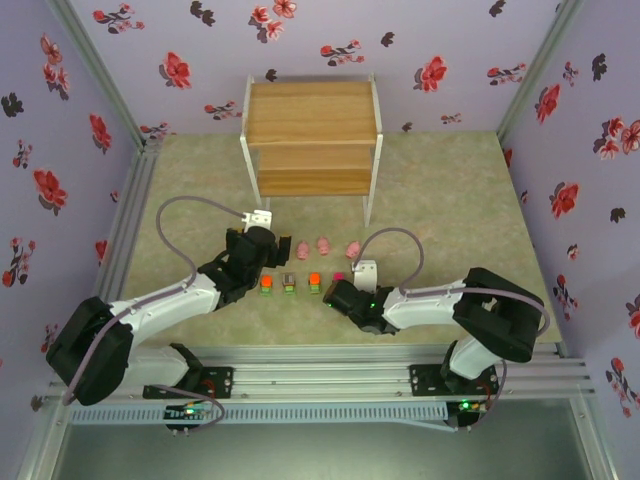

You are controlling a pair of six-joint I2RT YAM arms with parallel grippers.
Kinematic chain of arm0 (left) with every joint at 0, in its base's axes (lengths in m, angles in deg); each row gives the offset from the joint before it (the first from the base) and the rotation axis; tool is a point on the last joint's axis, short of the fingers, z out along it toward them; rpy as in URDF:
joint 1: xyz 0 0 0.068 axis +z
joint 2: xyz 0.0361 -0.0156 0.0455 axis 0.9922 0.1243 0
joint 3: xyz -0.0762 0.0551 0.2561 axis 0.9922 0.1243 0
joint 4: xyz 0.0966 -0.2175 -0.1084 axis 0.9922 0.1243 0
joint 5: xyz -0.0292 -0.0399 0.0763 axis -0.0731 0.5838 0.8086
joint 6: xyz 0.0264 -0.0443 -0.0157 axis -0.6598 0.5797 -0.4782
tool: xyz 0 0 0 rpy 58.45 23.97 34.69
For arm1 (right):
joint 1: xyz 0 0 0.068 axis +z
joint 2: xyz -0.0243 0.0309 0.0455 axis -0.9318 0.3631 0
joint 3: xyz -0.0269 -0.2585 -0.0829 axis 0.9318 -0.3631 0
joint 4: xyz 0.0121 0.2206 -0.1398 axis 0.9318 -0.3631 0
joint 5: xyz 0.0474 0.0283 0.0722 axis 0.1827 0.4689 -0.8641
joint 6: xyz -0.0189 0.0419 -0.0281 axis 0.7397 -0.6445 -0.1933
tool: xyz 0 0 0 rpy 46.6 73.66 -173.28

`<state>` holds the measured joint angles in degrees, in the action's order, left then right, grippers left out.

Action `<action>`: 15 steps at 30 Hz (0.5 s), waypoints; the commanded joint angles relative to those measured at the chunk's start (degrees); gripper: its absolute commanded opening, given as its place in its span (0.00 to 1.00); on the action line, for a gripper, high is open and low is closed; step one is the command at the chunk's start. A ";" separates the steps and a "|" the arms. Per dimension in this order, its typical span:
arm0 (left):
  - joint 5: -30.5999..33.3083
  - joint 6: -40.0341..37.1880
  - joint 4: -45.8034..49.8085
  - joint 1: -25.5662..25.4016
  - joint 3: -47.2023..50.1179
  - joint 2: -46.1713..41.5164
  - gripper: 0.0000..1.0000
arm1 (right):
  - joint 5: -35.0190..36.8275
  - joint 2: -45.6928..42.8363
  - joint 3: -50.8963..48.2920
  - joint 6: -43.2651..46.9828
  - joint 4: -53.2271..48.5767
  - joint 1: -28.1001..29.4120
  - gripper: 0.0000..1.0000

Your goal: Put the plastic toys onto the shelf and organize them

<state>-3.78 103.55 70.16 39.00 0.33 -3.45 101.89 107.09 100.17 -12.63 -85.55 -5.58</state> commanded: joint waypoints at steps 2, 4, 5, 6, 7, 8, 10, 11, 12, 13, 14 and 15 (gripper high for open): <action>-0.13 1.11 0.43 0.44 -1.92 0.51 0.99 | 2.41 1.65 0.89 1.11 -0.18 -1.25 0.20; -0.14 1.03 0.50 0.37 -1.92 0.47 0.99 | 2.27 1.85 0.91 1.49 0.23 -1.68 0.19; -0.13 1.04 0.51 0.42 -1.92 0.44 0.99 | 2.26 1.93 0.95 1.58 0.38 -1.77 0.19; -0.13 1.05 0.49 0.51 -1.91 0.45 0.99 | 2.16 2.04 0.92 1.69 0.52 -1.91 0.19; -0.21 1.06 0.51 0.53 -1.92 0.41 0.99 | 2.13 2.17 0.95 1.77 0.62 -2.05 0.19; -0.15 1.03 0.51 0.53 -1.93 0.44 0.99 | 2.18 2.35 0.96 1.84 0.71 -2.20 0.19; -0.19 1.03 0.51 0.44 -1.92 0.46 0.99 | 2.26 2.44 0.80 1.77 1.17 -2.56 0.19; -0.13 1.02 0.51 0.53 -1.92 0.38 0.99 | 2.23 2.44 0.70 1.77 1.43 -2.82 0.19; -0.19 1.03 0.51 0.53 -1.92 0.41 0.99 | 2.04 2.53 0.70 1.85 1.75 -3.05 0.19; -0.13 1.03 0.51 0.61 -1.92 0.42 0.99 | 2.00 2.57 0.70 1.94 1.92 -3.24 0.19; -0.32 1.05 0.51 0.59 -1.92 0.40 0.99 | 1.85 2.63 0.79 2.02 2.03 -3.43 0.19; -0.27 1.03 0.51 0.61 -1.93 0.47 0.99 | 1.89 2.70 0.85 2.12 2.12 -3.52 0.19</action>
<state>-3.80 103.55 70.16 39.02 0.33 -3.45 101.63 107.90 100.76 -11.12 -84.52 -7.11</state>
